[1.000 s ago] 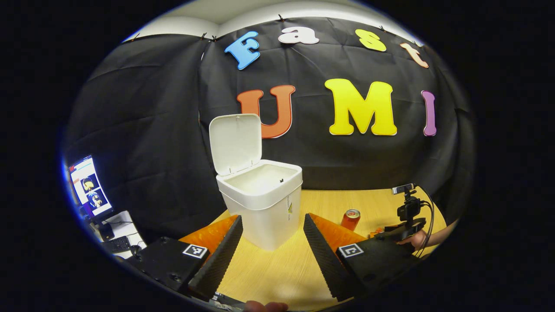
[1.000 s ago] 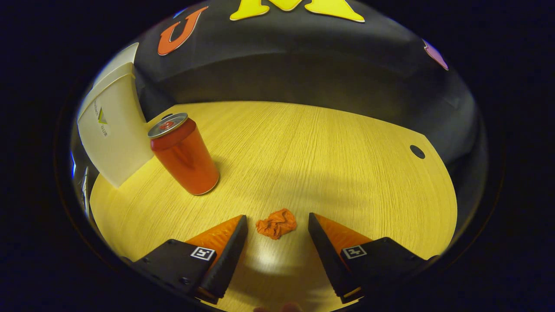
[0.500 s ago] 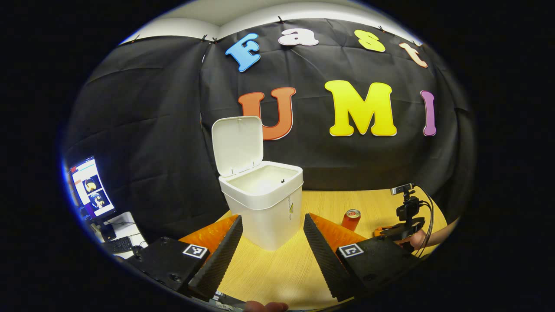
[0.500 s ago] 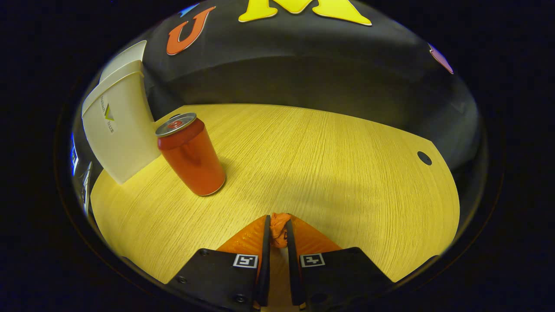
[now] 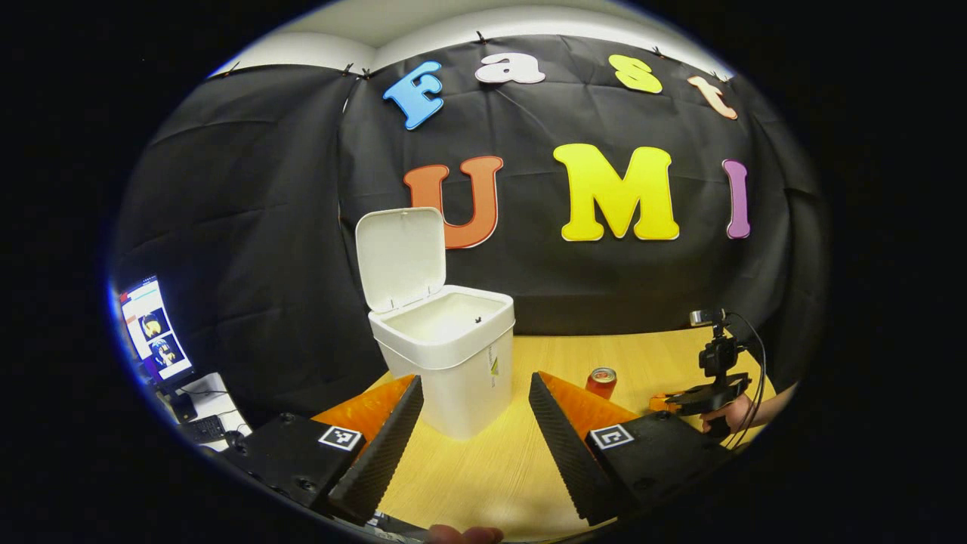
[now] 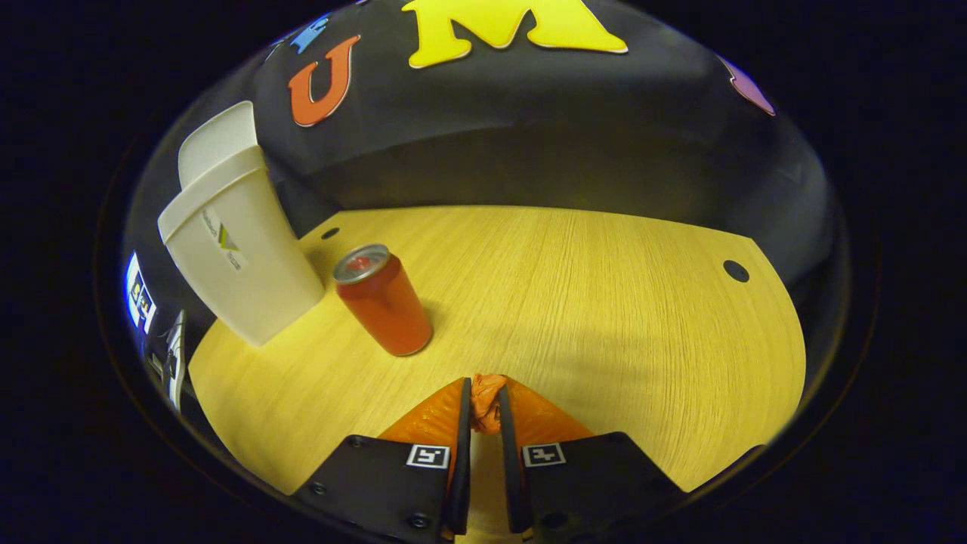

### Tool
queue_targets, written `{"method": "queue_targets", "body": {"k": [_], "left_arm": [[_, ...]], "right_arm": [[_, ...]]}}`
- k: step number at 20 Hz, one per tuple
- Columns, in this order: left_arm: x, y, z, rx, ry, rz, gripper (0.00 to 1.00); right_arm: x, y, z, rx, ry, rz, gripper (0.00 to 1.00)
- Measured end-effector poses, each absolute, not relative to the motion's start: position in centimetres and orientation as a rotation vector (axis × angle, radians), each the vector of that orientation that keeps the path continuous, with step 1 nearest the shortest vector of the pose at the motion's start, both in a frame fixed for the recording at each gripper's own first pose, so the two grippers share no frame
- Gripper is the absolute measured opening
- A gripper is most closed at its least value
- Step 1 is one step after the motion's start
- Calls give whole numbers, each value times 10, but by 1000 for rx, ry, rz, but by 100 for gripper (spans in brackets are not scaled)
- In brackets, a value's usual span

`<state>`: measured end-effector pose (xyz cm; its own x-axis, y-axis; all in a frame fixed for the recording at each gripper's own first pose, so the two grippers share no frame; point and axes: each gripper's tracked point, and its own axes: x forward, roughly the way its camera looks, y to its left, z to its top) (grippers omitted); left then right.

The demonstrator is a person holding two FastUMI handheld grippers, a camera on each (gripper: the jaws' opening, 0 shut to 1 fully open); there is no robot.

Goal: Press the lid of the desktop garbage bin to open it, pick up the crumpled paper on the desktop and throw it into the bin, then pick up the pop can on the desktop and drop it into the bin, and finally close the garbage bin lid.

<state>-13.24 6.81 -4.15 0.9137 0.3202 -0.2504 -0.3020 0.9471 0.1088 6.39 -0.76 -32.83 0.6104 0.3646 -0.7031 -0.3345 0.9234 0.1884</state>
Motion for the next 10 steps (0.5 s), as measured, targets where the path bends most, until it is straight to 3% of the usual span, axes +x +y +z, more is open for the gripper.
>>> {"method": "queue_targets", "body": {"k": [10], "left_arm": [[-125, 101, -34, -12, 205, 312, 94]], "right_arm": [[36, 88, -139, 139, 646, 593, 20]]}}
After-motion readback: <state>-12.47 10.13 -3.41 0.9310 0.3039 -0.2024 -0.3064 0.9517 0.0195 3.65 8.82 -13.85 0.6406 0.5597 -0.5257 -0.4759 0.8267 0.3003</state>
